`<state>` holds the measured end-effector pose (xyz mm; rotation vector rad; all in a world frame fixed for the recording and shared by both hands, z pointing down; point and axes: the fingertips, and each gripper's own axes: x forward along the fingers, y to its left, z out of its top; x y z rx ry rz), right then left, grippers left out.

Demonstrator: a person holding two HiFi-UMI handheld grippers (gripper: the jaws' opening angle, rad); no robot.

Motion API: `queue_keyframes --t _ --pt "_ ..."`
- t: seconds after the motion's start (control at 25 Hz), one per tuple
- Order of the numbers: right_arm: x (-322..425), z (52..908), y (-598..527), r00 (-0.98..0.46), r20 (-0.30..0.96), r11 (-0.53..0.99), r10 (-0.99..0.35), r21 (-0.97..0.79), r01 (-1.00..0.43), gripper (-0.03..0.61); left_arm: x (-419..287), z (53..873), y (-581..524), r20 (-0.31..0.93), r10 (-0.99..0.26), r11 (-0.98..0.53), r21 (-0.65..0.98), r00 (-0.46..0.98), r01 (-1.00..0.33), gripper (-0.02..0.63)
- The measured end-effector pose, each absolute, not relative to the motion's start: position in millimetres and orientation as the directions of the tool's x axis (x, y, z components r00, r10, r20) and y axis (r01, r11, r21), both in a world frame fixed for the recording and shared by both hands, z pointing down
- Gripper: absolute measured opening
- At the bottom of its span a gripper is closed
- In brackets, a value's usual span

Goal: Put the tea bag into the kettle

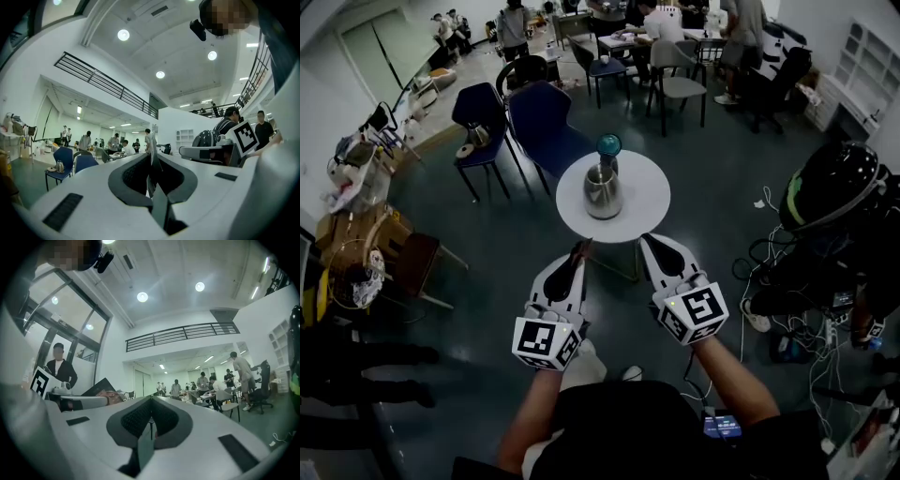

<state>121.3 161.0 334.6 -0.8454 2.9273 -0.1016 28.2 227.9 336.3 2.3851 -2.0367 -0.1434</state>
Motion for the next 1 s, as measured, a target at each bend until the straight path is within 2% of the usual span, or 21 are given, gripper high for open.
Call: queue_keyframes --t 0.6,1.0 --pt "102 344 121 -0.83 -0.054 0.83 -0.555 -0.106 -0.548 0.018 5 348 188 -0.043 -0.985 -0.17 0.101 0.166 -0.98 0.032" --pt "54 349 75 -0.815 -0.04 0.812 -0.579 -0.116 -0.572 0.018 -43 352 139 -0.041 -0.98 -0.2 0.114 0.197 -0.973 0.032"
